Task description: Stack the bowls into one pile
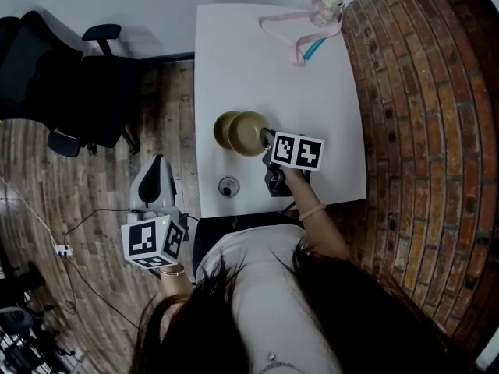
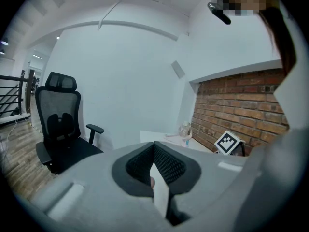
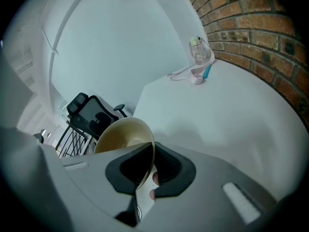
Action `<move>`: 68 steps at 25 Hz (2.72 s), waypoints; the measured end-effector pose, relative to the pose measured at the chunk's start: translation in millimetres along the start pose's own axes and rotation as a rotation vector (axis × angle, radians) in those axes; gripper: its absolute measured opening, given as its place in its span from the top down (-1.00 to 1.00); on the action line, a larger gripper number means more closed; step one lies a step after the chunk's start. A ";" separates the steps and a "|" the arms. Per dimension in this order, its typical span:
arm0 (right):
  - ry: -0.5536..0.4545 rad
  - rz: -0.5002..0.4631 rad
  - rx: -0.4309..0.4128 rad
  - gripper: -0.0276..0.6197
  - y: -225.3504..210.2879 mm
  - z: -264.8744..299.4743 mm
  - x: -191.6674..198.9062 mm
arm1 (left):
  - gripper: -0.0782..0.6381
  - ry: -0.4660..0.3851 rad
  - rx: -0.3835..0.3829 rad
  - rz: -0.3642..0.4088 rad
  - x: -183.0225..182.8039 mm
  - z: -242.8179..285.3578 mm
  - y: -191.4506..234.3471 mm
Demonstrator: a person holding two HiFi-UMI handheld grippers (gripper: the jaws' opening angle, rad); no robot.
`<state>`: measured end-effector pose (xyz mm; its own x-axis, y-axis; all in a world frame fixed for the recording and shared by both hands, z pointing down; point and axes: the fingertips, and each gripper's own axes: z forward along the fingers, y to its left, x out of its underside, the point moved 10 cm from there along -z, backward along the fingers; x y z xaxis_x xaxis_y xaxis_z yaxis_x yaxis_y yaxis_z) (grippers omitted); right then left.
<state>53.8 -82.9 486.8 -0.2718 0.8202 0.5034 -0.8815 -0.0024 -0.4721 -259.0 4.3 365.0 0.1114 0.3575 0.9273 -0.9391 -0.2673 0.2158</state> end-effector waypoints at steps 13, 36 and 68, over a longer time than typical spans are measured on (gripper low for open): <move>0.029 -0.025 -0.027 0.86 11.5 16.7 -3.3 | 0.79 -0.001 -0.058 -0.014 1.2 -8.1 9.2; 0.094 -0.061 -0.028 0.85 15.0 41.3 -1.9 | 0.79 0.016 -0.129 -0.031 5.4 -11.0 13.1; 0.080 -0.069 -0.012 0.71 14.1 41.6 -4.2 | 0.79 0.022 -0.074 0.002 -3.3 3.6 10.4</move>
<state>26.4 -110.2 508.1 -0.1785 0.8613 0.4757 -0.8924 0.0619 -0.4470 -267.9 -2.9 365.2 0.1028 0.3770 0.9205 -0.9609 -0.2016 0.1899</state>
